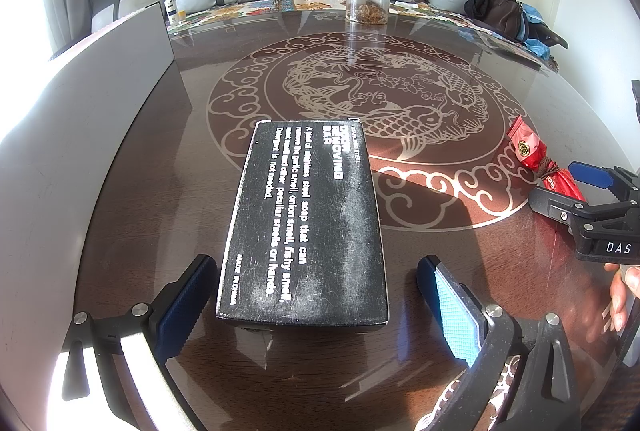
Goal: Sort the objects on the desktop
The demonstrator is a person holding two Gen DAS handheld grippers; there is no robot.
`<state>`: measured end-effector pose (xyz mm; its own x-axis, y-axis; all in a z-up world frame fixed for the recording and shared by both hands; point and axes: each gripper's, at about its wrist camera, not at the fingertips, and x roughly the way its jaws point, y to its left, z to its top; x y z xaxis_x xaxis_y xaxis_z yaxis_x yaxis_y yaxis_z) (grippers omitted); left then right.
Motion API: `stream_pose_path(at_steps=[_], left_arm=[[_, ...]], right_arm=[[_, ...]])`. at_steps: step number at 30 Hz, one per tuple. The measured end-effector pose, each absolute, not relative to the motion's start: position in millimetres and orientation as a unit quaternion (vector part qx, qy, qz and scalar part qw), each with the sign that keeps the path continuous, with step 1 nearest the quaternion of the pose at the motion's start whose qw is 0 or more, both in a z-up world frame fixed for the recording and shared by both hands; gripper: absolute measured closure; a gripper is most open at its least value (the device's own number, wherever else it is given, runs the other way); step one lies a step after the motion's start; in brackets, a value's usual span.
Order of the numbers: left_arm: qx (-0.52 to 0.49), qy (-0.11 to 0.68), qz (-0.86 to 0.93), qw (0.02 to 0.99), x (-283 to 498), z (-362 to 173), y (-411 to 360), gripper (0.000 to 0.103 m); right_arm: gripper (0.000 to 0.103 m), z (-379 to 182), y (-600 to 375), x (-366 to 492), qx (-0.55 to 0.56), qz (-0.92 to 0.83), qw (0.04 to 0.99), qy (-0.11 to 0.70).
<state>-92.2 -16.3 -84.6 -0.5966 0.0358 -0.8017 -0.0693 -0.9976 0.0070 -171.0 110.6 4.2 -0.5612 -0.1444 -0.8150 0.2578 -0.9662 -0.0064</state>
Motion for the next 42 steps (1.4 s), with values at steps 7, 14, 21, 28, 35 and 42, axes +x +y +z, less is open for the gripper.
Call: stream_pose_path(at_steps=[7, 14, 21, 28, 35, 42], left_arm=[[-0.448, 0.019, 0.893, 0.029, -92.3, -84.6, -16.5, 0.001], [-0.448, 0.019, 0.893, 0.029, -92.3, -84.6, -16.6, 0.001], [-0.448, 0.018, 0.893, 0.03, -92.6, -84.7, -16.9, 0.001], [-0.502, 0.041, 0.86, 0.074, -107.8, -82.8, -17.1, 0.0], [-0.506, 0.049, 0.858, 0.076, -124.7, -72.8, -17.4, 0.046], [-0.471, -0.014, 0.878, 0.086, -99.2, -36.3, -39.3, 0.046]], right_arm=[[0.0, 4.2, 110.6, -170.9, 0.454, -0.881, 0.114, 0.062], [0.0, 4.2, 110.6, -170.9, 0.454, -0.881, 0.114, 0.062], [0.0, 4.1, 110.6, -171.0, 0.454, -0.881, 0.114, 0.062], [0.0, 4.8, 110.1, -175.3, 0.471, -0.871, 0.117, 0.069], [0.059, 18.3, 97.4, -181.3, 0.519, -0.835, 0.152, 0.103], [0.081, 47.1, 91.1, -175.6, 0.534, -0.824, 0.156, 0.107]])
